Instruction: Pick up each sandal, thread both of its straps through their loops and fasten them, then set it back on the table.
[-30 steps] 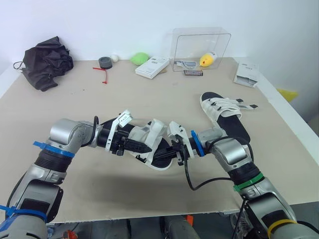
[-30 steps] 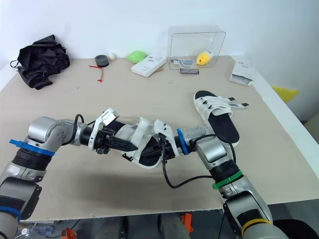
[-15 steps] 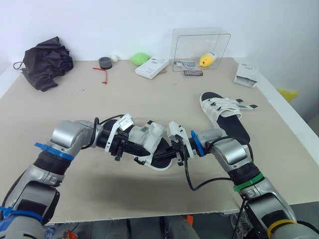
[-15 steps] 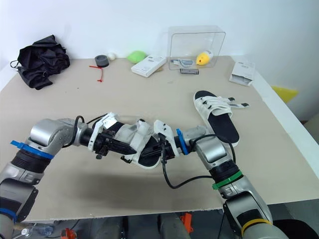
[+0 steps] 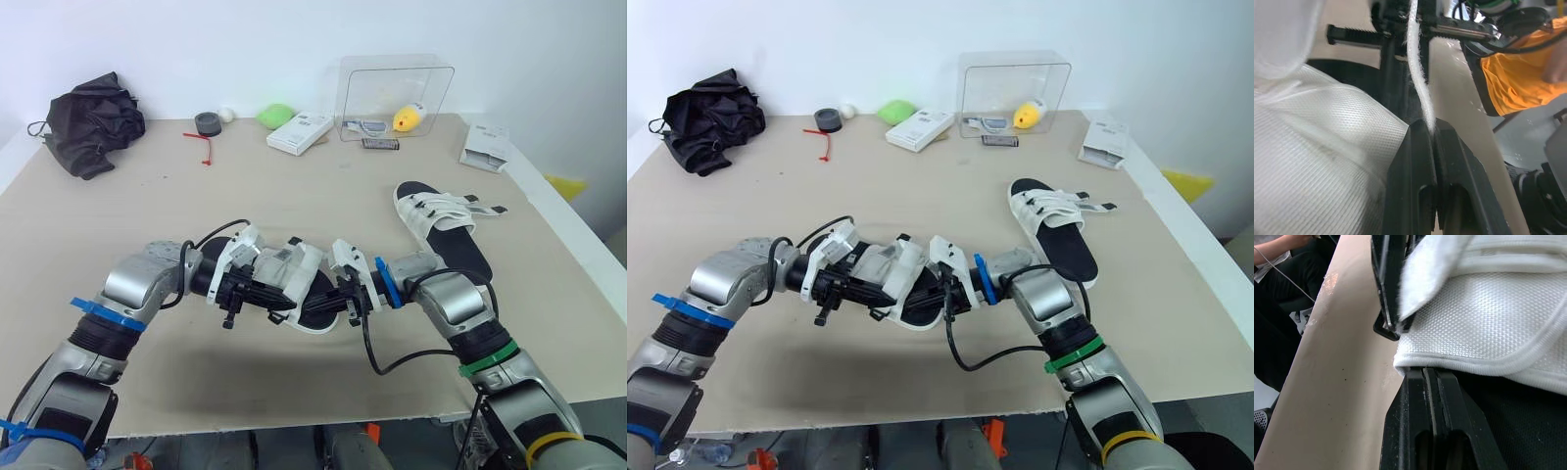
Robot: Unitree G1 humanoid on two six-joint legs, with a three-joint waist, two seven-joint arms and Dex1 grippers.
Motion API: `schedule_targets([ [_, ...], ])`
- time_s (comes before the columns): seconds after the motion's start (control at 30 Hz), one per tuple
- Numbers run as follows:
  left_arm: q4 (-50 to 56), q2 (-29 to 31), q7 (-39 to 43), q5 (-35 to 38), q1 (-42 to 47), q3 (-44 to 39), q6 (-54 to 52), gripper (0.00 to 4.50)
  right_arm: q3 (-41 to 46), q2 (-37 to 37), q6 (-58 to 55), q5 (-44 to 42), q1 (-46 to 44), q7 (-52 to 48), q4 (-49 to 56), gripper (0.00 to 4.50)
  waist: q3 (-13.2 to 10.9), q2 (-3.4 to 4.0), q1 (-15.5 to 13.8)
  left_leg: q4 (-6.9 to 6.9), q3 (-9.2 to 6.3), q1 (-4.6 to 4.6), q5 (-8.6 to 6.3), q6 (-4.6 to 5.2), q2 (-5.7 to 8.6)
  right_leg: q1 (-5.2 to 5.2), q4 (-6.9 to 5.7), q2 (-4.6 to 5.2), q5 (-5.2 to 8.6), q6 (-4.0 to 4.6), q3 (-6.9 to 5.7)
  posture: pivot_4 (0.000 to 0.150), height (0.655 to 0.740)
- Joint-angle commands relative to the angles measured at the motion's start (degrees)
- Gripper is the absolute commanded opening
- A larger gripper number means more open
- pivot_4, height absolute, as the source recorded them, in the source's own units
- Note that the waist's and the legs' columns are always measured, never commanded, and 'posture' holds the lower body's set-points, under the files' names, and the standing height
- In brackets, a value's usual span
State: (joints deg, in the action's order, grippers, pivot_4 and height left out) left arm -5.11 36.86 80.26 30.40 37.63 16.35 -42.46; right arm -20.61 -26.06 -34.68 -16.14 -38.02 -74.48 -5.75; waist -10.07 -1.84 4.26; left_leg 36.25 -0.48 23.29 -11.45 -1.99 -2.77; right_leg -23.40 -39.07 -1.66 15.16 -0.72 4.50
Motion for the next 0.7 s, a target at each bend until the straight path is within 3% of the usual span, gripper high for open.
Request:
schedule_targets([
  [0.03, 2.5, 1.9, 1.5, -0.3, -2.1, 0.7, -1.0, 0.29, -0.2, 0.0, 0.1, -0.3, 0.0, 0.1, 1.2, 0.0, 0.0, 0.0, 0.0, 0.0, 0.0, 0.0, 0.0, 0.0, 0.0, 0.0, 0.0, 0.0, 0.0, 0.0, -0.01, 0.15, 0.74],
  [0.1, 3.9, 2.9, 2.3, -0.8, -3.0, 0.9, 0.0, 0.68, -0.3, 0.0, 0.1, -0.3, -0.1, 0.1, 1.1, 0.0, 0.0, 0.0, 0.0, 0.0, 0.0, 0.0, 0.0, 0.0, 0.0, -0.01, 0.0, -0.01, 0.0, 0.0, 0.0, 0.15, 0.74],
  [0.17, 5.3, 4.7, 3.9, -2.5, -4.5, 2.0, 2.6, 1.52, -0.2, 0.0, 0.1, -0.3, -0.2, 0.0, 0.9, 0.0, 0.0, 0.0, 0.0, -0.02, 0.0, 0.0, -0.01, 0.02, -0.01, -0.01, 0.0, -0.01, 0.01, 0.01, 0.01, 0.15, 0.74],
  [0.2, 5.9, 5.7, 4.7, -3.5, -5.3, 2.7, 4.0, 1.69, -0.2, 0.0, 0.2, -0.3, -0.3, -0.1, 0.8, 0.0, 0.0, 0.01, 0.0, -0.02, -0.01, 0.0, -0.01, 0.01, -0.01, -0.01, 0.0, -0.01, 0.01, 0.01, -0.01, 0.15, 0.74],
  [0.37, 6.7, 5.9, 3.8, -3.8, -6.4, 2.5, 4.7, 1.69, -0.3, 0.1, 0.3, -0.5, -0.4, -0.1, 0.6, 0.0, 0.0, 0.04, 0.1, -0.02, 0.01, -0.08, -0.01, 0.02, -0.04, 0.04, -0.01, -0.04, 0.0, 0.04, -0.01, 0.15, 0.74],
  [0.43, 6.8, 4.0, 1.4, -2.5, -5.8, 0.4, 3.8, 2.37, -0.3, 0.1, 0.3, -0.5, -0.4, -0.1, 0.6, 0.0, 0.0, 0.03, 0.1, 0.03, -0.01, -0.09, 0.0, 0.02, -0.04, 0.07, -0.01, -0.04, -0.02, 0.05, -0.02, 0.15, 0.74],
  [0.47, 6.9, 3.0, -0.1, -2.3, -5.6, -0.8, 4.3, 2.37, -0.3, 0.1, 0.3, -0.5, -0.4, -0.1, 0.7, 0.0, 0.0, 0.04, 0.0, 0.04, -0.01, -0.09, 0.0, 0.02, -0.04, 0.07, -0.01, -0.04, -0.02, 0.05, -0.02, 0.15, 0.74],
  [0.53, 7.9, 2.2, -1.6, -0.8, -5.0, -3.0, 3.2, 3.17, -0.3, 0.1, 0.2, -0.6, -0.3, -0.1, 0.9, 0.0, 0.0, 0.04, 0.0, 0.1, 0.0, -0.08, 0.01, 0.03, -0.01, 0.1, -0.01, -0.02, -0.07, -0.01, 0.03, 0.15, 0.74],
  [0.7, 10.9, 3.0, -3.5, 1.7, -4.3, -7.2, 1.8, 3.17, -0.3, 0.0, 0.1, -0.7, -0.2, 0.0, 1.0, 0.0, 0.0, 0.03, 0.0, 0.09, 0.01, 0.04, 0.02, 0.02, -0.03, -0.03, -0.02, -0.08, -0.07, -0.02, 0.07, 0.15, 0.74],
])
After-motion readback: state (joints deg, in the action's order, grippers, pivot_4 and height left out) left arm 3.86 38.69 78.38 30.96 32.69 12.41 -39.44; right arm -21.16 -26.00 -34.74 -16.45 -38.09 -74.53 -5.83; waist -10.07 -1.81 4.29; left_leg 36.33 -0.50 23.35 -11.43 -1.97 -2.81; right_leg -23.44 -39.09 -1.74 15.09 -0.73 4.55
